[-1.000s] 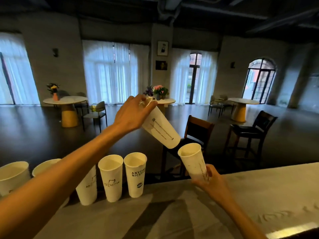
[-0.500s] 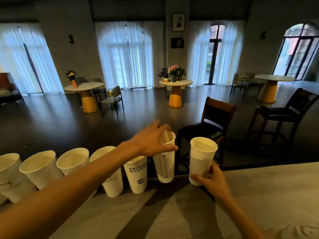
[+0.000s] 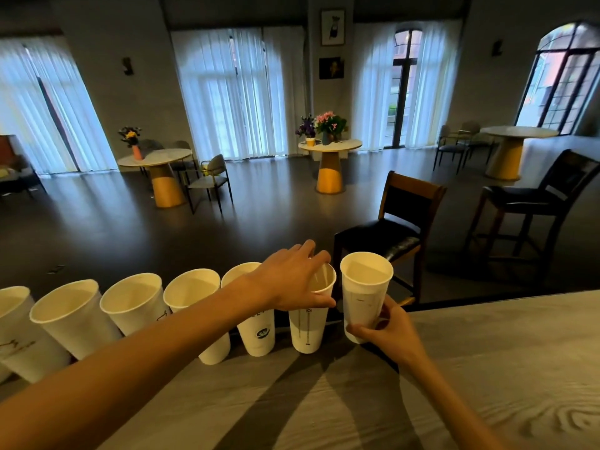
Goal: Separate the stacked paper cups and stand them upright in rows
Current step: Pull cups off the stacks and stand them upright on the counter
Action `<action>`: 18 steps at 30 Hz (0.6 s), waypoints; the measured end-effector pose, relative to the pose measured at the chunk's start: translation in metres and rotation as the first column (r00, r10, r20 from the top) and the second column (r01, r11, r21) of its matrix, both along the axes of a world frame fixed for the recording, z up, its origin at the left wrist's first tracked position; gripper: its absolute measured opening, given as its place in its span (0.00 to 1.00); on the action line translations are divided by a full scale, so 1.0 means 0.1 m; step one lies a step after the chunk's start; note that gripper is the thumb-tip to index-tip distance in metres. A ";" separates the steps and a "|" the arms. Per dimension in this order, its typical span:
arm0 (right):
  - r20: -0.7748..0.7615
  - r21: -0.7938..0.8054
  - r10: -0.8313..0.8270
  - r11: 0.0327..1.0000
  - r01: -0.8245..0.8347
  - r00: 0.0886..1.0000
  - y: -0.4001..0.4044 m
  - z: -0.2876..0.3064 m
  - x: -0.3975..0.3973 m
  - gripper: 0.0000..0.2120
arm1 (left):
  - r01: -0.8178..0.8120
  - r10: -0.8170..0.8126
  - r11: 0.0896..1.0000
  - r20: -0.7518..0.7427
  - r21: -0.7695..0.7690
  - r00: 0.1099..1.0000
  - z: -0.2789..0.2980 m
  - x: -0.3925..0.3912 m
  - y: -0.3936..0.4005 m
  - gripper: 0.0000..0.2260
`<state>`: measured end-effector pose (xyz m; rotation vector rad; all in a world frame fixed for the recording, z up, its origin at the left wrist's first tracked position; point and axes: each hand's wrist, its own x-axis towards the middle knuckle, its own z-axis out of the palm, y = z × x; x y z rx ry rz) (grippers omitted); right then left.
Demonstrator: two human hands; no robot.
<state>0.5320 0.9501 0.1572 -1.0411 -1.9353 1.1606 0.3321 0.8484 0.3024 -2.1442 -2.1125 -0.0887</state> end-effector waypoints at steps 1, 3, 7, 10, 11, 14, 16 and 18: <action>0.003 0.002 0.004 1.000 -0.004 1.000 0.00 0.00 -0.01 0.39 | -0.005 0.005 1.000 0.007 -0.005 1.000 0.00 -0.01 0.00 0.37; 0.021 0.002 0.017 1.000 -0.018 1.000 0.00 -0.01 -0.03 0.39 | -0.016 0.016 1.000 0.024 -0.012 1.000 0.00 -0.03 -0.01 0.39; 0.054 0.011 0.035 0.999 -0.036 0.998 -0.02 -0.05 -0.04 0.40 | -0.035 0.037 0.999 0.061 -0.026 0.997 0.00 -0.06 -0.03 0.39; 0.052 0.019 0.037 0.999 -0.038 0.998 -0.02 -0.04 -0.04 0.40 | -0.040 0.042 0.999 0.068 -0.032 0.997 -0.01 -0.05 -0.01 0.39; 0.053 0.020 0.041 0.999 -0.043 0.998 -0.02 -0.04 -0.04 0.39 | -0.042 0.044 0.999 0.062 -0.031 0.997 -0.01 -0.05 -0.01 0.39; 0.059 0.018 0.040 0.999 -0.041 0.997 -0.02 -0.03 -0.04 0.39 | -0.048 0.049 0.998 0.023 -0.044 0.999 0.00 -0.03 -0.01 0.40; 0.069 0.019 0.043 0.999 -0.045 0.997 -0.03 -0.04 -0.03 0.40 | -0.043 0.044 0.998 0.011 -0.049 0.999 0.00 -0.02 -0.02 0.41; 0.088 0.015 0.051 0.998 -0.053 0.995 -0.03 -0.05 -0.03 0.41 | -0.043 0.044 0.997 0.008 -0.060 0.999 0.00 -0.03 -0.03 0.41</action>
